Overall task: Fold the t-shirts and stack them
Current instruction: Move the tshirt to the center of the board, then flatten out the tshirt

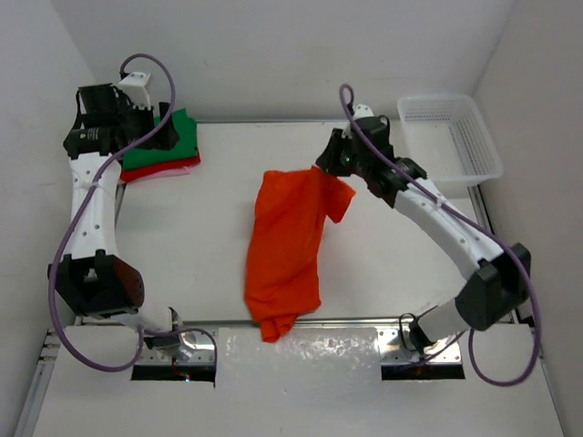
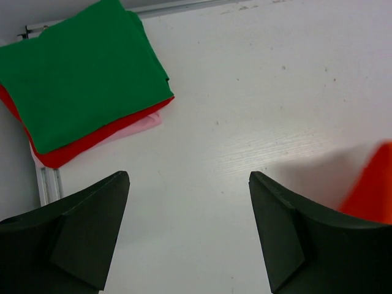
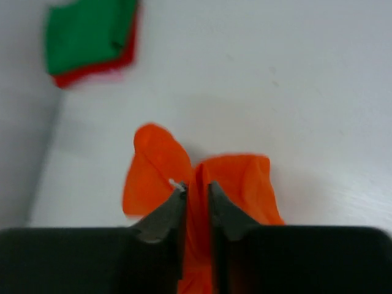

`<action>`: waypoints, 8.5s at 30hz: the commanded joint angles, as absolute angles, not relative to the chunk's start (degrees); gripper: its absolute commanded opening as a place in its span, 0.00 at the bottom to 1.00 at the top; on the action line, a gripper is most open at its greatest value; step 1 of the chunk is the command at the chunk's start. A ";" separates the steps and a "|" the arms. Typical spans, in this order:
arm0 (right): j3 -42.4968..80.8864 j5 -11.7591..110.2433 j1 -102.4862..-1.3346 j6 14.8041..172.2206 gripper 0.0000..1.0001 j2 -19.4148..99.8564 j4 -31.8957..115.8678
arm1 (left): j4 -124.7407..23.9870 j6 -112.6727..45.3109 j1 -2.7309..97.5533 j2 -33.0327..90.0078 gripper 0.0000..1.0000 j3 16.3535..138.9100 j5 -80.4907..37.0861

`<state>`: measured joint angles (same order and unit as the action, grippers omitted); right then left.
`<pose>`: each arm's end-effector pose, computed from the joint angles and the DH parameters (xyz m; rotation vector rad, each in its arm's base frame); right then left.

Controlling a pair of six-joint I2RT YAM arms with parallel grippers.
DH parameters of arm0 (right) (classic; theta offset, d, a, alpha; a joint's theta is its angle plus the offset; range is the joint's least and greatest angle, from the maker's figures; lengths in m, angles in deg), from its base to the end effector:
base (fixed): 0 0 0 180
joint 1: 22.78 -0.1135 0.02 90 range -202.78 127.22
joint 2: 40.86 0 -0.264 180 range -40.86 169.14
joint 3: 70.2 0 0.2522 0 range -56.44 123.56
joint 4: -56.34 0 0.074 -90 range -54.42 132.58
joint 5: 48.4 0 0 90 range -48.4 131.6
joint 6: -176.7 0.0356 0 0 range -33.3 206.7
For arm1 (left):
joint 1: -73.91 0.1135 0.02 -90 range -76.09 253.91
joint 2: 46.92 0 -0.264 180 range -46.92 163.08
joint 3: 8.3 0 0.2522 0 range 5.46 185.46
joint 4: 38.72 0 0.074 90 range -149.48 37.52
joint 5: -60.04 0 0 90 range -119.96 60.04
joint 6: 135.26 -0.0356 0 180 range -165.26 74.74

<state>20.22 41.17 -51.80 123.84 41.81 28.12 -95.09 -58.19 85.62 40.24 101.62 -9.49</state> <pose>0.2965 0.1642 0.3710 0.1471 1.9993 0.7532 0.3246 0.0546 0.4153 0.2266 2.1066 -0.1308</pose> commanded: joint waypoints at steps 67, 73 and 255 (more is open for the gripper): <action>20.80 42.21 -38.60 105.33 0.00 5.98 4.11 | -110.05 -79.19 41.57 13.02 0.00 103.10 -25.13; 33.63 44.51 -38.60 100.50 0.00 11.69 -8.12 | -111.10 -78.92 41.65 14.69 0.00 106.80 -23.02; -24.43 45.82 -44.14 128.69 0.67 25.07 20.69 | -70.42 -123.12 66.18 31.65 0.57 44.84 -34.81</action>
<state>-21.22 43.38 -43.30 120.91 29.16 14.72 -80.12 -118.69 66.03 33.57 44.90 -37.21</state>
